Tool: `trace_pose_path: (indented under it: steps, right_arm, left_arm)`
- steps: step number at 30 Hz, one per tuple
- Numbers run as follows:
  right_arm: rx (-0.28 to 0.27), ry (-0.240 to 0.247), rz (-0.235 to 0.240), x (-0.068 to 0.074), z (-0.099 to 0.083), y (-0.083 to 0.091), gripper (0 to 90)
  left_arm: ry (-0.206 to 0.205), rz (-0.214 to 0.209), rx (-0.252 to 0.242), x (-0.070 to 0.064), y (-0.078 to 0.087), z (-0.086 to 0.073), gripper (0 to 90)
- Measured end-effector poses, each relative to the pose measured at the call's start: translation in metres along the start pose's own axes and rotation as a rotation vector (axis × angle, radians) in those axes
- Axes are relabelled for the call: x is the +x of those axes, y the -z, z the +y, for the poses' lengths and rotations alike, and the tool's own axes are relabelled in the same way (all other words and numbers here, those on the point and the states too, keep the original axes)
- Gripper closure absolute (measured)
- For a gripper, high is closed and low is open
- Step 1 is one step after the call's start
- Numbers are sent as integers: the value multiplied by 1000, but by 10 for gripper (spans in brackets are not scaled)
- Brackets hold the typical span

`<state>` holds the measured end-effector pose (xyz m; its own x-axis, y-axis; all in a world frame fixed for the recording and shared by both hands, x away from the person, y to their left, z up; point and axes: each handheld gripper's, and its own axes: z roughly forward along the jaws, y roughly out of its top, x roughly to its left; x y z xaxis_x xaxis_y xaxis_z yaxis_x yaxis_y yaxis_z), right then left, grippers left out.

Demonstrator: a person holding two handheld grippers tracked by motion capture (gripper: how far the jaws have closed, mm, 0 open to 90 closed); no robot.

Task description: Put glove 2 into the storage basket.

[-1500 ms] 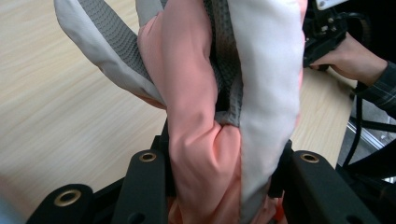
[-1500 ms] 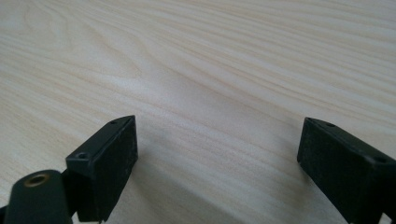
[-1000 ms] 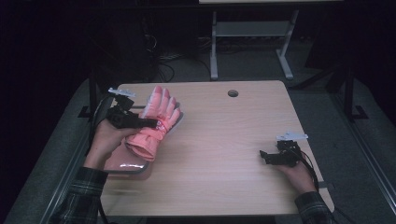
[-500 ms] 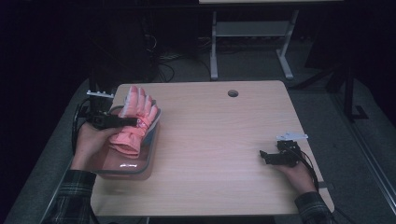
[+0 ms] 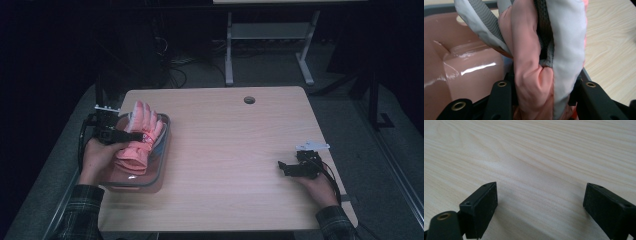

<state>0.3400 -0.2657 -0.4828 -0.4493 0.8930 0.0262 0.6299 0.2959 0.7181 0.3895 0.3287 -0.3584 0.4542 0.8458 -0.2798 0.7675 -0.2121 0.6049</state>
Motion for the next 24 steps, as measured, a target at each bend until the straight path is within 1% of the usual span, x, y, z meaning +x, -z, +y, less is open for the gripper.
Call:
trace_pose_path:
  steps: [3, 6, 13, 15, 17, 18, 21, 24]
  right_arm:
    - [0, 0, 0, 0, 0, 0, 117]
    - [0, -1, 0, 0, 0, 0, 117]
    - [0, -1, 0, 0, 0, 0, 117]
    - [0, -1, 0, 0, 0, 0, 117]
    - [0, 0, 0, 0, 0, 0, 117]
    - [0, -1, 0, 0, 0, 0, 118]
    - [-1, -1, -1, 0, 0, 0, 118]
    - [-1, 0, -1, 0, 0, 0, 118]
  left_arm:
    - [4, -5, 13, 0, -6, -2, 603]
    - [5, 4, 26, 0, -13, -5, 601]
    - [18, -6, 44, 3, -24, -12, 584]
    - [17, -11, 66, 4, -29, -15, 566]
    - [22, -13, 74, 5, -33, -18, 549]
    - [34, -18, 71, 6, -35, -20, 543]
    - [48, -34, 56, 10, -37, -24, 522]
    - [38, -46, 55, 11, -38, -24, 460]
